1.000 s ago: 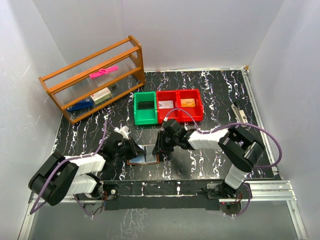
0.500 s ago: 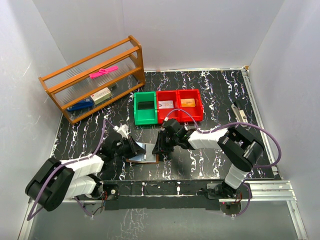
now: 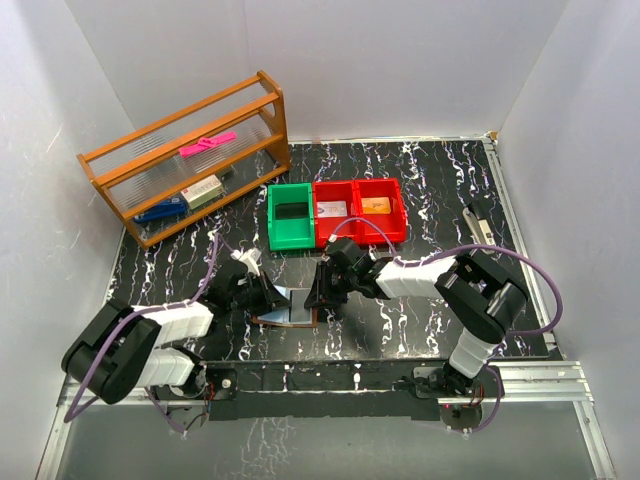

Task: Take the credit cards out of the card holder

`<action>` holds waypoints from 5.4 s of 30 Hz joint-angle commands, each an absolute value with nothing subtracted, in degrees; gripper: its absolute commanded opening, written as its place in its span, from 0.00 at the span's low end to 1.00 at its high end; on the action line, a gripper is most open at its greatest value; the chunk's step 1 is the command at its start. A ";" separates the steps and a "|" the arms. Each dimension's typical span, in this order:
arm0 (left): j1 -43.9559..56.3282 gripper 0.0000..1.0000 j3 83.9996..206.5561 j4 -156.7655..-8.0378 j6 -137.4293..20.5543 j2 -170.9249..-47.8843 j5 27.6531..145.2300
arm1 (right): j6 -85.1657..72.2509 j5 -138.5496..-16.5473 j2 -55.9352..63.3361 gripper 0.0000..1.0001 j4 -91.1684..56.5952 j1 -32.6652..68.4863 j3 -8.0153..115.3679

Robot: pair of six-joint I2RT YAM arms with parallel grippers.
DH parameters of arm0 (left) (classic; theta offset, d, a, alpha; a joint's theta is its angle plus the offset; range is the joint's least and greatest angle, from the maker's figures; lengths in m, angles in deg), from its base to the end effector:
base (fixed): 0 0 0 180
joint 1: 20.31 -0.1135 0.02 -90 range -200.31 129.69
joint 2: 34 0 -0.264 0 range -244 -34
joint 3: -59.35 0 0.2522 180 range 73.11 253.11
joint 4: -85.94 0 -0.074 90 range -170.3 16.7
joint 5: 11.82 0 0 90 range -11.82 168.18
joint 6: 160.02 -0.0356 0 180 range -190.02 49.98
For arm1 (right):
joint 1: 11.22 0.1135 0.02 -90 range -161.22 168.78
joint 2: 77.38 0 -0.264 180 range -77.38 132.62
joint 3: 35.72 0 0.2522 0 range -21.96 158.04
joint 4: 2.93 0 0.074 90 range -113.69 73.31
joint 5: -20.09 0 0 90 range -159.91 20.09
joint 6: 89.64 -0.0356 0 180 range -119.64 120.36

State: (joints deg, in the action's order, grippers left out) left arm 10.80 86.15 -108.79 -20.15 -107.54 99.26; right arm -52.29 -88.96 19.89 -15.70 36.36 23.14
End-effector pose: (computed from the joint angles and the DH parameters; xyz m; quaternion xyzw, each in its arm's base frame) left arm 0.1723 -0.1189 0.1262 -0.0527 0.8629 -0.4311 0.2585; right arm 0.2063 0.2430 0.1348 -0.0138 0.9317 0.3516 0.0904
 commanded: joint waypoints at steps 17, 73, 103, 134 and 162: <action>13.70 0.00 89.97 -94.67 -22.46 -96.30 97.81 | -52.95 -86.19 18.69 0.02 -10.32 37.35 20.38; 13.70 0.32 97.77 -70.68 -25.99 -90.06 84.26 | -48.69 -80.27 15.91 0.38 -23.70 37.27 36.59; 13.88 0.12 102.53 -76.57 -33.00 -109.79 94.75 | -59.62 -91.13 20.13 0.21 2.71 33.13 16.16; 13.88 0.28 103.24 -73.44 -30.59 -102.10 91.21 | -54.85 -93.29 12.78 0.00 -2.05 27.46 12.01; 15.02 0.06 105.28 -78.17 -32.32 -117.30 95.17 | -58.01 -94.78 15.30 0.14 4.94 27.52 11.04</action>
